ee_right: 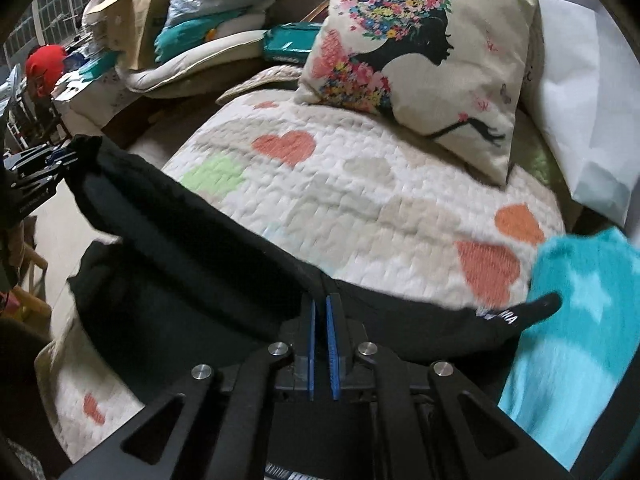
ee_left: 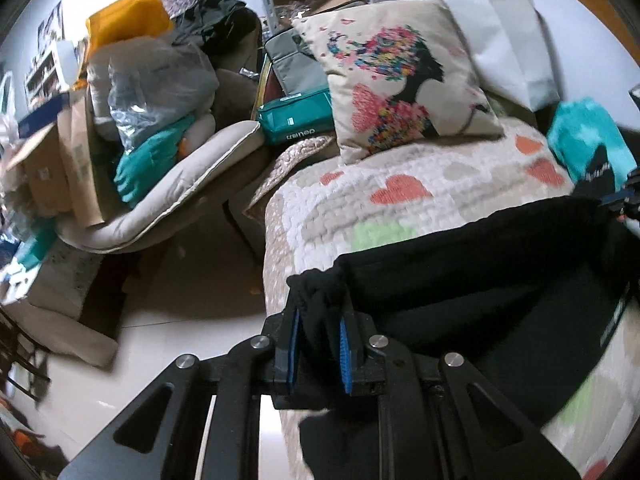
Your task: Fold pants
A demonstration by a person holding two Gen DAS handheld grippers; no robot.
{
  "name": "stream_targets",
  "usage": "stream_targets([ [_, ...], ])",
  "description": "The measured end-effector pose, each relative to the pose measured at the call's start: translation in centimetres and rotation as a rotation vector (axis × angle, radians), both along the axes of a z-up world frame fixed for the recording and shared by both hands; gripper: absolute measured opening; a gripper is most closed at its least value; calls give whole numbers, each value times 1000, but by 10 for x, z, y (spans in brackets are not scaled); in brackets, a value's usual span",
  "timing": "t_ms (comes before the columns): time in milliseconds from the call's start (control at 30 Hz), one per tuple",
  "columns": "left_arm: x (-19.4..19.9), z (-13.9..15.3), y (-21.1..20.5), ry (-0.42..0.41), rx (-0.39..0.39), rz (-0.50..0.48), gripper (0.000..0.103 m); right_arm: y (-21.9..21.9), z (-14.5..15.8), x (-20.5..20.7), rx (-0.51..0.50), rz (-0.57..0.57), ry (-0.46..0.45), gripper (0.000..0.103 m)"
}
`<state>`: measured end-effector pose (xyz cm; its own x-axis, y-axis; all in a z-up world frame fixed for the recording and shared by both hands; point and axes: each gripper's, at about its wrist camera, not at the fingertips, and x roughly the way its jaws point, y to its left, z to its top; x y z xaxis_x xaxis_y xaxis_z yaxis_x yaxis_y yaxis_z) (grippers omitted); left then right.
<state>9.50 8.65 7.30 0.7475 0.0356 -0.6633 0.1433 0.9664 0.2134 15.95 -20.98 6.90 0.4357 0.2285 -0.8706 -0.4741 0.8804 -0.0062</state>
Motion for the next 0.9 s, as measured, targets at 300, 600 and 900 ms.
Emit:
stream_targets([
  [300, -84, -65, -30, 141, 194, -85, 16, -3, -45, -81, -22, 10, 141, 6],
  [600, -143, -68, -35, 182, 256, -159, 22, -5, -76, -118, -86, 1, 250, 25],
  [900, -112, -21, 38, 182, -103, 105, 35, 19, -32, -132, -51, 98, 130, 51],
])
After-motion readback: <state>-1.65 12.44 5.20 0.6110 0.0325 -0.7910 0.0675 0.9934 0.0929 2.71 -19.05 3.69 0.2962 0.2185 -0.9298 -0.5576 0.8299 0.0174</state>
